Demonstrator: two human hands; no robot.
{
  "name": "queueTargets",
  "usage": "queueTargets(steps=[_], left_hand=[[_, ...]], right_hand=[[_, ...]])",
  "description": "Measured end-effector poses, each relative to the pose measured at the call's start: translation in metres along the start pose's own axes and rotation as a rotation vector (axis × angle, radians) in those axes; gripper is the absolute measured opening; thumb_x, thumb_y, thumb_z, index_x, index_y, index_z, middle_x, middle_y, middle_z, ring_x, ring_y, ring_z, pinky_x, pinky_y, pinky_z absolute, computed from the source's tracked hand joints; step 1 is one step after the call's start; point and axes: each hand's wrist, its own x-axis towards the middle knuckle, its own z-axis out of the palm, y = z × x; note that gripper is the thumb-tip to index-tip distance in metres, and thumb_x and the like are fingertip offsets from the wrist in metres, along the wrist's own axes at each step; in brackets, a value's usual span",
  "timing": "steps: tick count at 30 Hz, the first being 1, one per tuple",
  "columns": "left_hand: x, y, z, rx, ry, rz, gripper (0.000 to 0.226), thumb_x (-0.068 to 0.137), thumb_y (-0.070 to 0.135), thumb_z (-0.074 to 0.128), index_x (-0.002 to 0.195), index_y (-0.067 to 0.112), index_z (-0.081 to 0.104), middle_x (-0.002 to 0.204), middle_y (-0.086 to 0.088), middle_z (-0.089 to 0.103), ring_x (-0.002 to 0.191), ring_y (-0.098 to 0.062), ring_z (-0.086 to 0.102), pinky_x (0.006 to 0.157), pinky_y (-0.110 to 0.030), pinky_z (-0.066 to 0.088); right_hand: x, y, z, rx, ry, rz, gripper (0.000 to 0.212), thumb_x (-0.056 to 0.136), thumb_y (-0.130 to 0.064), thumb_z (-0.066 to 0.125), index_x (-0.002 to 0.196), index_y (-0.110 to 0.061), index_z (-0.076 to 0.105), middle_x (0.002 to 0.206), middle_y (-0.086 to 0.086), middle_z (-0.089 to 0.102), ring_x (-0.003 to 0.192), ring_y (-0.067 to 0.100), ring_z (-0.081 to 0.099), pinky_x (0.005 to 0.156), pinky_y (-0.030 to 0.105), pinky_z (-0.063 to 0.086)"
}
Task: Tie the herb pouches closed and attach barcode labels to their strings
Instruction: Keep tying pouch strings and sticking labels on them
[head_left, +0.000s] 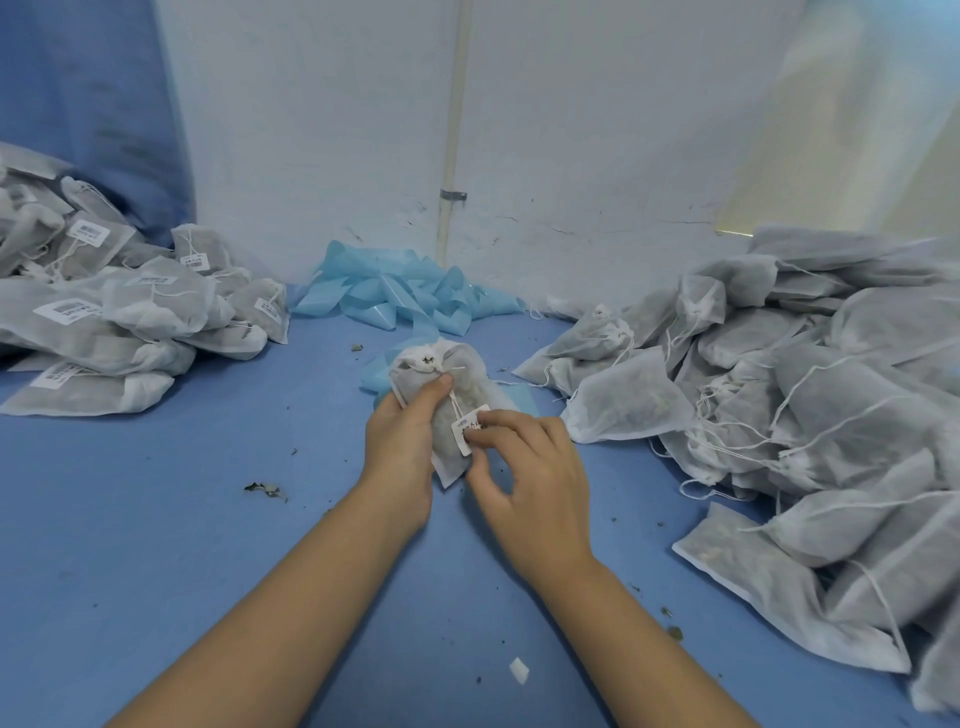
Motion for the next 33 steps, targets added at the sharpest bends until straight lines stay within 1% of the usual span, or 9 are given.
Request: queueTargets(steps=[2,6,8,11,15,18,22,27,33], left_hand=[[0.000,-0.002,0.000,0.081,-0.032,0.035,0.025,0.086,0.016,0.066,0.109,0.007,0.064,0.107,-0.017,0.070,0.096,-0.029,0.068,0.088,-0.042,0.055],[0.000,-0.007,-0.001,0.214,-0.131,0.100,0.009,0.083,0.018,0.070,0.093,0.017,0.069,0.088,-0.001,0.075,0.075,-0.012,0.070,0.060,-0.021,0.055],[0.000,-0.007,-0.002,0.248,-0.187,0.114,0.012,0.082,0.019,0.072,0.093,0.017,0.070,0.086,0.002,0.075,0.075,-0.011,0.071,0.059,-0.020,0.054],[-0.001,-0.007,-0.005,0.358,-0.299,0.152,0.017,0.080,0.018,0.074,0.096,0.018,0.067,0.082,0.009,0.075,0.074,-0.005,0.070,0.057,-0.014,0.050],[-0.002,-0.016,-0.008,0.431,-0.368,0.141,0.025,0.079,0.023,0.075,0.101,0.016,0.066,0.090,0.005,0.075,0.084,-0.010,0.071,0.065,-0.016,0.053],[-0.003,-0.019,-0.008,0.468,-0.379,0.159,0.021,0.086,0.030,0.068,0.097,0.013,0.068,0.085,-0.004,0.074,0.074,-0.019,0.071,0.058,-0.024,0.056],[-0.003,-0.018,-0.008,0.558,-0.339,0.189,0.038,0.091,0.046,0.055,0.082,0.008,0.059,0.053,-0.005,0.061,0.040,-0.016,0.053,0.037,-0.022,0.039],[-0.004,-0.021,-0.007,0.523,-0.342,0.205,0.036,0.094,0.044,0.049,0.082,0.011,0.054,0.046,0.000,0.054,0.037,-0.013,0.047,0.036,-0.020,0.035],[-0.004,-0.022,-0.009,0.484,-0.355,0.169,0.039,0.095,0.041,0.049,0.092,0.004,0.058,0.048,-0.001,0.052,0.038,-0.013,0.044,0.037,-0.019,0.033]], right_hand=[[0.001,0.000,-0.001,0.105,-0.009,0.124,0.022,0.080,-0.023,0.064,0.100,-0.019,0.070,0.112,-0.007,0.061,0.099,0.015,0.052,0.087,0.024,0.043],[0.003,0.003,-0.003,0.398,-0.095,0.465,0.059,0.081,-0.021,0.073,0.131,-0.022,0.043,0.125,-0.011,0.045,0.115,0.007,0.047,0.095,0.018,0.038],[0.005,0.004,-0.004,0.671,-0.207,0.668,0.053,0.082,-0.013,0.072,0.125,-0.028,0.045,0.114,-0.010,0.058,0.099,0.002,0.060,0.082,0.014,0.046],[0.009,0.011,-0.006,0.836,-0.235,0.799,0.031,0.079,-0.006,0.073,0.105,-0.019,0.061,0.097,0.000,0.070,0.083,0.007,0.066,0.070,0.017,0.051],[0.010,0.017,-0.009,1.058,-0.110,0.985,0.025,0.079,-0.011,0.074,0.102,-0.008,0.064,0.099,0.015,0.071,0.087,0.024,0.068,0.082,0.037,0.053],[0.011,0.017,-0.008,1.141,-0.066,1.026,0.034,0.076,-0.020,0.076,0.105,-0.006,0.064,0.099,0.015,0.072,0.088,0.027,0.067,0.085,0.042,0.052],[0.011,0.011,-0.002,1.128,-0.061,0.979,0.044,0.073,-0.033,0.078,0.104,-0.006,0.063,0.088,0.014,0.067,0.078,0.026,0.059,0.074,0.040,0.047],[0.011,0.011,0.000,1.060,-0.063,0.979,0.020,0.088,-0.038,0.064,0.088,-0.018,0.063,0.069,0.003,0.056,0.055,0.012,0.043,0.052,0.026,0.036],[0.012,0.009,-0.001,1.197,-0.048,1.001,0.012,0.091,-0.029,0.061,0.089,-0.018,0.065,0.077,0.001,0.064,0.064,0.010,0.051,0.058,0.023,0.039]])
